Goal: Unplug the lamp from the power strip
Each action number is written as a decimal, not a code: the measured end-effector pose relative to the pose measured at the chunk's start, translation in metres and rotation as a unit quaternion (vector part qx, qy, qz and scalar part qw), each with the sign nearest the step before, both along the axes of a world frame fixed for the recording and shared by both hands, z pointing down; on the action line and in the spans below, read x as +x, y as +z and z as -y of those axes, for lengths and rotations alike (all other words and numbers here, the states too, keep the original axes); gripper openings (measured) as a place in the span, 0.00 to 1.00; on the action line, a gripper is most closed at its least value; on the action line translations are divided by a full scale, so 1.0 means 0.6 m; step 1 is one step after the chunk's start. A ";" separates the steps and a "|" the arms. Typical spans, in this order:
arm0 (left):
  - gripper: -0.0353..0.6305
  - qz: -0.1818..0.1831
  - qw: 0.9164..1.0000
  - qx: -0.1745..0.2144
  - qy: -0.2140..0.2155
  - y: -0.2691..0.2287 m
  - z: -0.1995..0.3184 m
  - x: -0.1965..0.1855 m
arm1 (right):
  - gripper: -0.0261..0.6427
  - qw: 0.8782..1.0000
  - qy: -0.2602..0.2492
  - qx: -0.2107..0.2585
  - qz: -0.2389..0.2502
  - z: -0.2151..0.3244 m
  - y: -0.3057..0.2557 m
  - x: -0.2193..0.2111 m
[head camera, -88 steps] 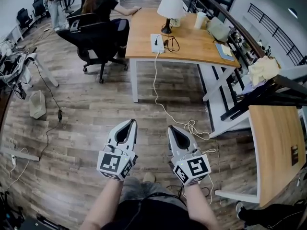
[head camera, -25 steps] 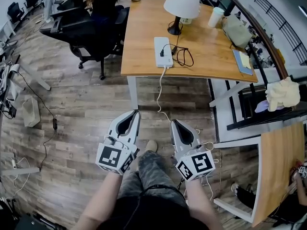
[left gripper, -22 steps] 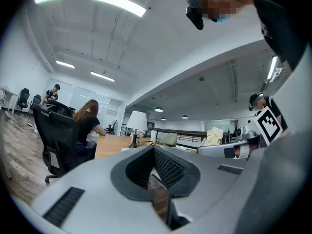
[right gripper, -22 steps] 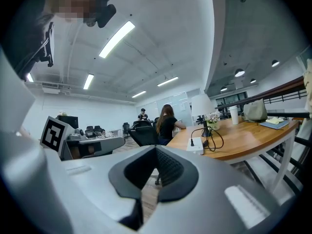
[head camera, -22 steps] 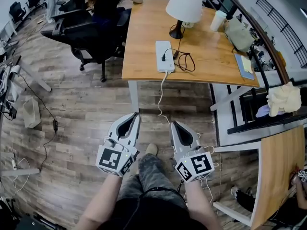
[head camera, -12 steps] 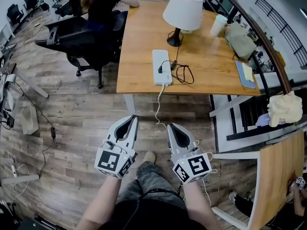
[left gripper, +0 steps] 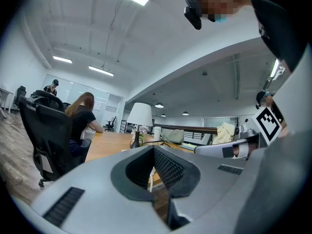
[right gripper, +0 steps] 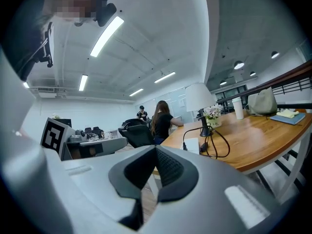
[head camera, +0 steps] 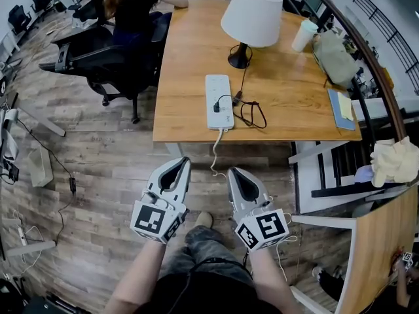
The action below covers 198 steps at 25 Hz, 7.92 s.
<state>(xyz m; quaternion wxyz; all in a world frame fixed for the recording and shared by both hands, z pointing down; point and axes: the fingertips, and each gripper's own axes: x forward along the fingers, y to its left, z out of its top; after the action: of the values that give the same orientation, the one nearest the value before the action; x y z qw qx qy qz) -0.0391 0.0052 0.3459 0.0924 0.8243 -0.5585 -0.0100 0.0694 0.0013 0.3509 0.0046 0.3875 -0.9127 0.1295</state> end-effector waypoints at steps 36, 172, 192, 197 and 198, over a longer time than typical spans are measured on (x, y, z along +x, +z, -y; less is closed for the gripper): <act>0.05 0.045 0.992 -0.038 0.114 0.077 0.212 0.020 | 0.05 0.997 0.056 -0.052 -0.020 0.205 0.070 -0.052; 0.05 0.090 0.964 -0.132 0.211 0.165 0.375 0.038 | 0.14 0.944 0.252 -0.176 -0.122 0.358 0.166 0.022; 0.05 0.073 0.972 -0.117 0.191 0.145 0.378 0.026 | 0.15 0.955 0.246 -0.122 -0.113 0.359 0.123 0.012; 0.05 0.065 0.976 -0.113 0.177 0.127 0.379 0.018 | 0.11 0.964 0.229 -0.085 -0.104 0.361 0.092 0.001; 0.05 0.063 0.977 -0.111 0.174 0.122 0.380 0.017 | 0.09 0.965 0.228 -0.079 -0.103 0.360 0.086 0.000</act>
<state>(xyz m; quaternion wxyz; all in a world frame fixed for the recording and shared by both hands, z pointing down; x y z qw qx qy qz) -0.0292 -0.2226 0.4190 0.1481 0.8924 -0.4090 0.1199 0.0691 -0.2150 0.4024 0.0992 0.5947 -0.7819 0.1585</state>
